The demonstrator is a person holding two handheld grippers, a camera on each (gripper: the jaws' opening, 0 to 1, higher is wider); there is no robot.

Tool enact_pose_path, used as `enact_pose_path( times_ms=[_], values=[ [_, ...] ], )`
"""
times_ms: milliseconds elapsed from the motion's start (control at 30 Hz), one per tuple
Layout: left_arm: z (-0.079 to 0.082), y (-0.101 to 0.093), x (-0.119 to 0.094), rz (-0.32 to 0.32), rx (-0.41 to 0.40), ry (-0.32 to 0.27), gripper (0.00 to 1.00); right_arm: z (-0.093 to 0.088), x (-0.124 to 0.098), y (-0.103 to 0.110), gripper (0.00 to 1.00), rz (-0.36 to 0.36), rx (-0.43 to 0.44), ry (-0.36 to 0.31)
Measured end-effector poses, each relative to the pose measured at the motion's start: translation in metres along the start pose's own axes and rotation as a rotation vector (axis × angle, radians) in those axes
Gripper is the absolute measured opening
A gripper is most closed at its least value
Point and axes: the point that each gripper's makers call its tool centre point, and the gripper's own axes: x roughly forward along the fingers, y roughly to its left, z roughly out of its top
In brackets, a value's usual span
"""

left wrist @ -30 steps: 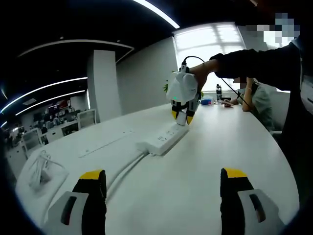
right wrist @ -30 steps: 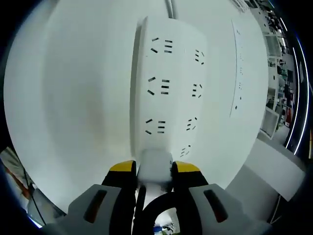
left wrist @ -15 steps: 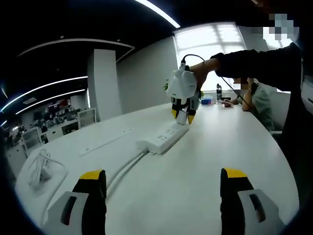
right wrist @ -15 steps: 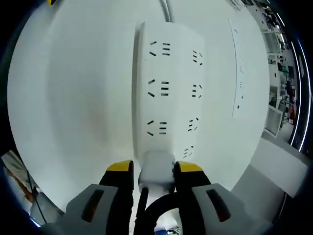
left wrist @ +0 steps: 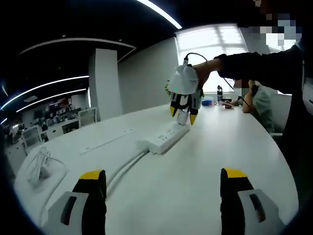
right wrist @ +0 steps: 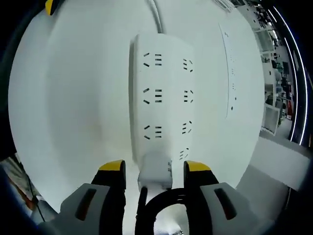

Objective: Straighten the power strip on the desk, plug the charger into it

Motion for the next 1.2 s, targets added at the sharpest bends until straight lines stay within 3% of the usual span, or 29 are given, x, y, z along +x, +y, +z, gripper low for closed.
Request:
enact_pose_path(
  times_ms=[200,567,733,1200],
  values=[
    [-0.002,0.001,-0.002,0.003,-0.008,0.004,0.99,0.004,-0.006,0.001,0.50,-0.025,0.038,-0.059],
    [-0.003,0.003,0.000,0.015,-0.005,0.011,0.99,0.008,-0.015,0.003,0.49,-0.072,0.029,-0.137],
    [0.000,0.005,0.001,0.023,-0.002,0.011,0.99,0.003,-0.019,0.003,0.50,-0.075,0.049,-0.151],
    [0.002,0.005,0.008,0.030,0.009,0.020,0.99,0.010,-0.048,0.001,0.53,-0.124,0.090,-0.309]
  ],
)
